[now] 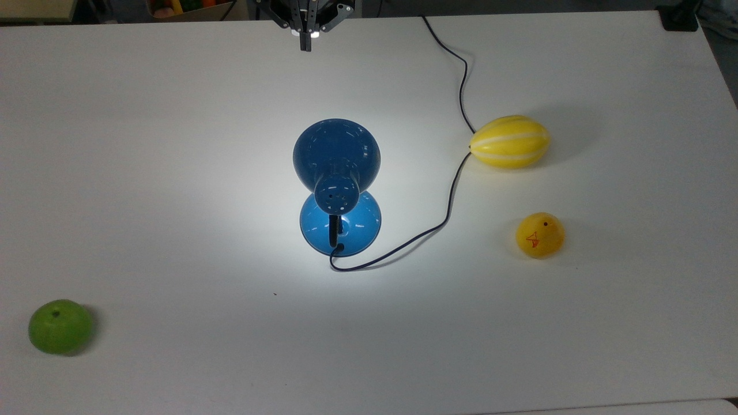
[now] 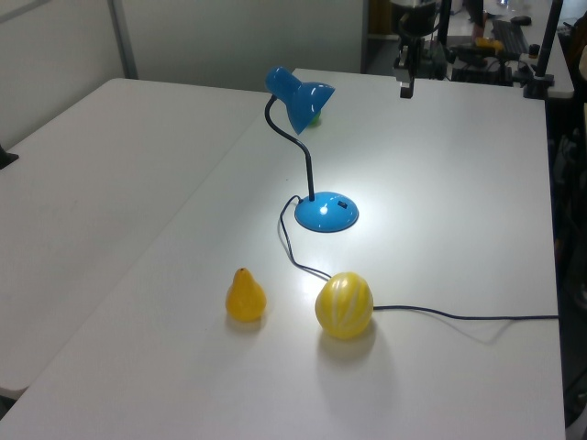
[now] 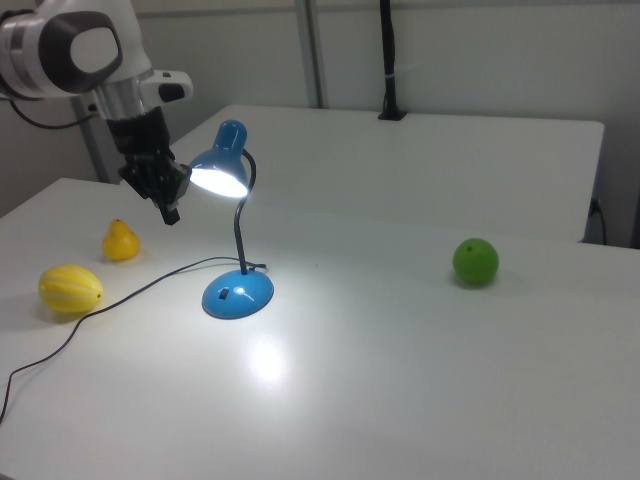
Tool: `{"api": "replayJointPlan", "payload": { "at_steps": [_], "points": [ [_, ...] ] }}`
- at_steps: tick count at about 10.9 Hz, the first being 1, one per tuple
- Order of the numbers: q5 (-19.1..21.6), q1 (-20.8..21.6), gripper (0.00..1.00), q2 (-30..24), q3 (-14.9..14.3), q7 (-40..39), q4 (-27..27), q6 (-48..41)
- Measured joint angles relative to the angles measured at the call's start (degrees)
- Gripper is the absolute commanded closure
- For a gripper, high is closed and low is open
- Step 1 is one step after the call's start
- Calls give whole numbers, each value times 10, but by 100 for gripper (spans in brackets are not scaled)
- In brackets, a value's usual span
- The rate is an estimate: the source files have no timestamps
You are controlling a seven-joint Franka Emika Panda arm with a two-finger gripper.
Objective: Turn off lamp
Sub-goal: 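Move the gripper down toward the switch on the blue lamp base, then lower the gripper tip onto the lamp base switch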
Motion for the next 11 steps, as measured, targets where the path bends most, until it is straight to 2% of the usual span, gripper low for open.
{"api": "replayJointPlan", "payload": {
  "at_steps": [4, 7, 11],
  "points": [
    [0, 5, 100, 21, 8, -1, -61, 97],
    [0, 9, 100, 39, 9, 6, -87, 150],
    [0, 9, 100, 54, 21, 41, -176, 279]
  ]
}}
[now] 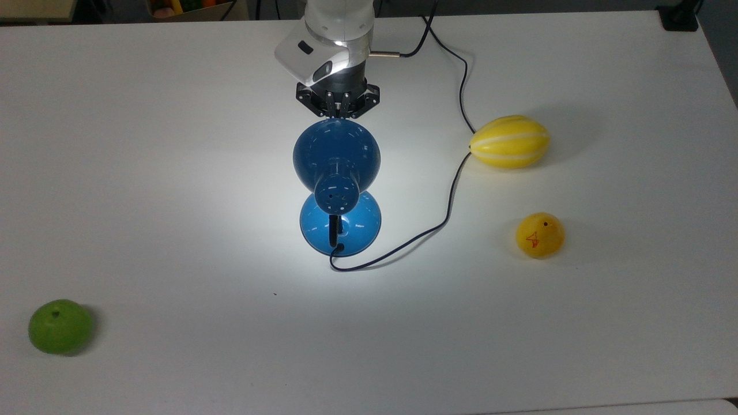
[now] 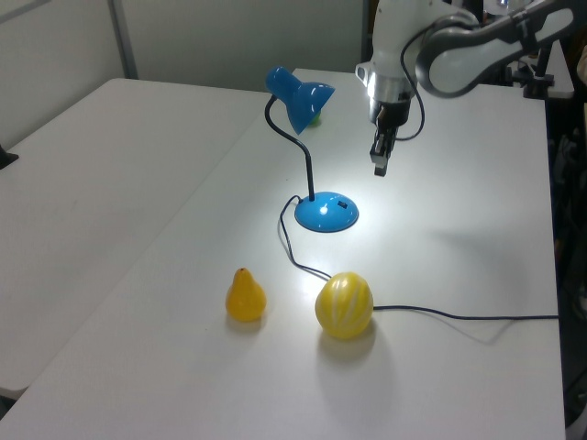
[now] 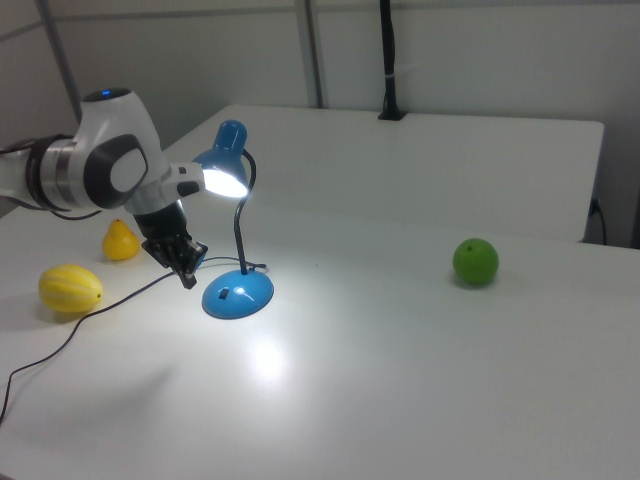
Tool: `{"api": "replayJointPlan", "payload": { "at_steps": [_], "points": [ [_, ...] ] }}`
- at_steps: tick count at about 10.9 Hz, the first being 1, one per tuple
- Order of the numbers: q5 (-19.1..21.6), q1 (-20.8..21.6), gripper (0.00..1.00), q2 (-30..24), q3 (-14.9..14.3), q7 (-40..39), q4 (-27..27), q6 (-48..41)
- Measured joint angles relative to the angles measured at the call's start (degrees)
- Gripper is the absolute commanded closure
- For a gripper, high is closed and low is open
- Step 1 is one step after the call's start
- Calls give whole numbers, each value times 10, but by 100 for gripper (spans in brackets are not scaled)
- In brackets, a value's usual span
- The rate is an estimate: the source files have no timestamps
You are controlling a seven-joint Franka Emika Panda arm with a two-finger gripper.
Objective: Turn off lamp
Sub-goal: 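Lower the gripper tip onto the lamp base switch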
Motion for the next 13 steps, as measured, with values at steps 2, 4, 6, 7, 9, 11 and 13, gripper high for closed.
{"api": "replayJointPlan", "payload": {
  "at_steps": [2, 4, 6, 7, 9, 11, 13],
  "points": [
    [0, 0, 100, 18, 1, 11, -11, 49],
    [0, 0, 100, 39, 1, 21, -12, 88],
    [-2, 0, 100, 58, 1, 25, -12, 124],
    [-9, 0, 100, 65, 1, 26, -12, 139],
    [-15, 0, 100, 75, 1, 26, -12, 169],
    [-16, 0, 100, 83, 1, 26, -12, 192],
    [-23, -1, 100, 90, 1, 27, -12, 207]
  ]
}}
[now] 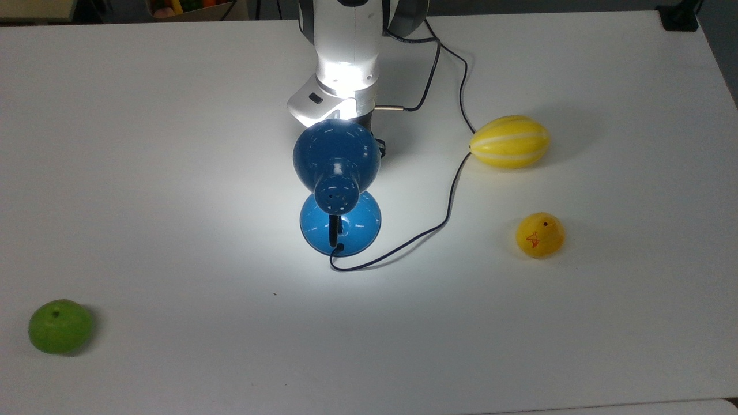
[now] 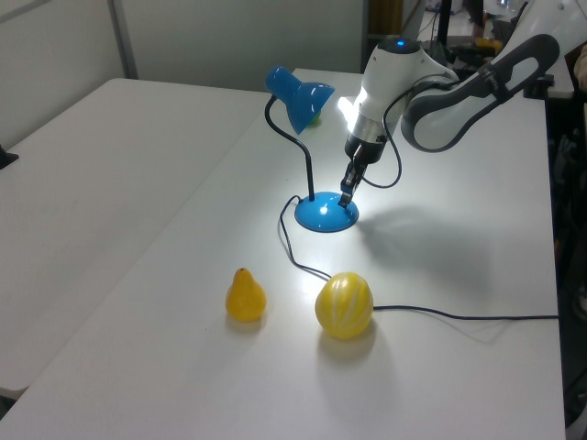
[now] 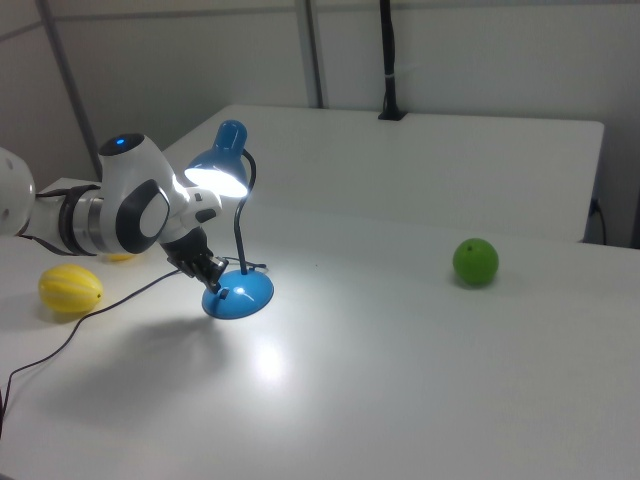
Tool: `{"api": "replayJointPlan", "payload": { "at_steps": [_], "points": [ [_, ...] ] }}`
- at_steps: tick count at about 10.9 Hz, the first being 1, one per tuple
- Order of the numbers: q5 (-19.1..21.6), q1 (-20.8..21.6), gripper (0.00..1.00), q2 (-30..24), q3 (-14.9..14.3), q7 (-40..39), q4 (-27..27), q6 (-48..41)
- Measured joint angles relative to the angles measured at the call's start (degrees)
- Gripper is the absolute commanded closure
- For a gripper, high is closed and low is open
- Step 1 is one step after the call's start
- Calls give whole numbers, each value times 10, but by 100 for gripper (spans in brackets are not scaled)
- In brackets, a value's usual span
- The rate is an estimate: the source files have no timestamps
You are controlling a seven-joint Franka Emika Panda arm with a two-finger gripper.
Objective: Turn off lamp
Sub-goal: 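Lower the gripper tip onto the lamp base switch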
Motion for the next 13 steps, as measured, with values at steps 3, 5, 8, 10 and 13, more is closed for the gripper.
{"api": "replayJointPlan", "payload": {
  "at_steps": [3, 5, 8, 10, 13],
  "points": [
    [-2, 0, 100, 6, 0, 0, 0, 10],
    [-2, -1, 100, 7, 0, 0, 0, 10],
    [-11, -2, 100, 8, -1, 0, 0, 10],
    [-19, -4, 100, 9, -1, 0, 0, 10],
    [-20, -7, 100, 12, -1, 0, 0, 10]
  ]
}}
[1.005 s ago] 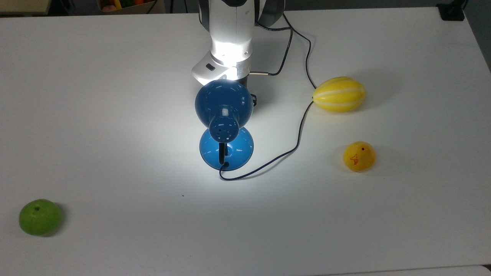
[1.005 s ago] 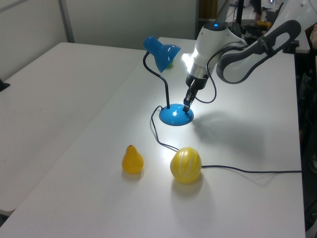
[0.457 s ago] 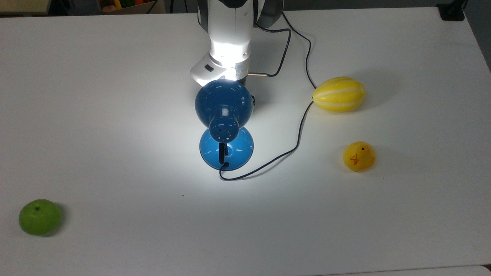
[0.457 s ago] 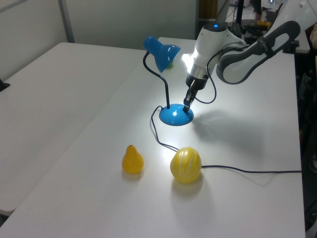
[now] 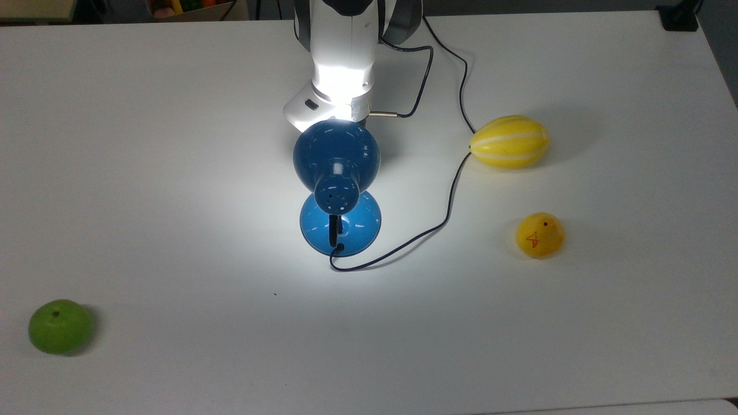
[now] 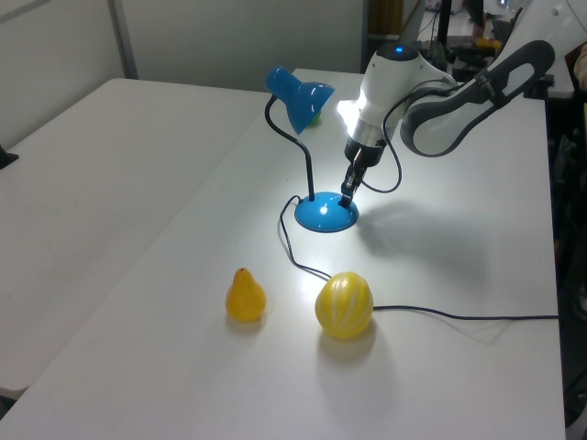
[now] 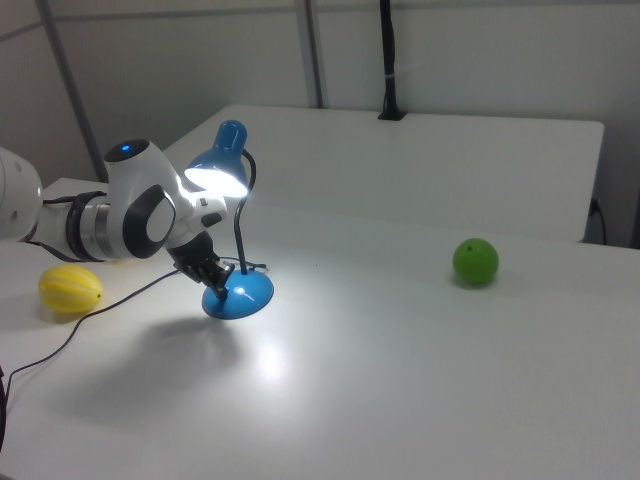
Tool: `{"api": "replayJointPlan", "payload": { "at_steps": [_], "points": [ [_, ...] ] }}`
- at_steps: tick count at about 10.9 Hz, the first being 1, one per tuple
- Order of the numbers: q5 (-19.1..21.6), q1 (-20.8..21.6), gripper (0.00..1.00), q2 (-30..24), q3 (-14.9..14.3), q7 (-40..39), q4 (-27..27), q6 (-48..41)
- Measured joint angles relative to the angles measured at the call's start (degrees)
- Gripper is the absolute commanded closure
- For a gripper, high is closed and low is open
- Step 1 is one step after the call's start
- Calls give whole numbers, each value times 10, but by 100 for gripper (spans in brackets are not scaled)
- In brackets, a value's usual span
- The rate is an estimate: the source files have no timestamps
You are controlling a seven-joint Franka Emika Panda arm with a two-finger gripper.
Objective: Turn off lamp
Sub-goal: 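Lower the gripper tip onto the lamp base switch, then press the switch on the lamp base with the gripper tip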
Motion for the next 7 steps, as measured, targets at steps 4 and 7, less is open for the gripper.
{"api": "replayJointPlan", "payload": {
  "at_steps": [4, 7],
  "points": [
    [0, 0, 100, 1, 0, 0, -1, 0],
    [0, 0, 100, -1, 0, 0, -9, 0]
  ]
}}
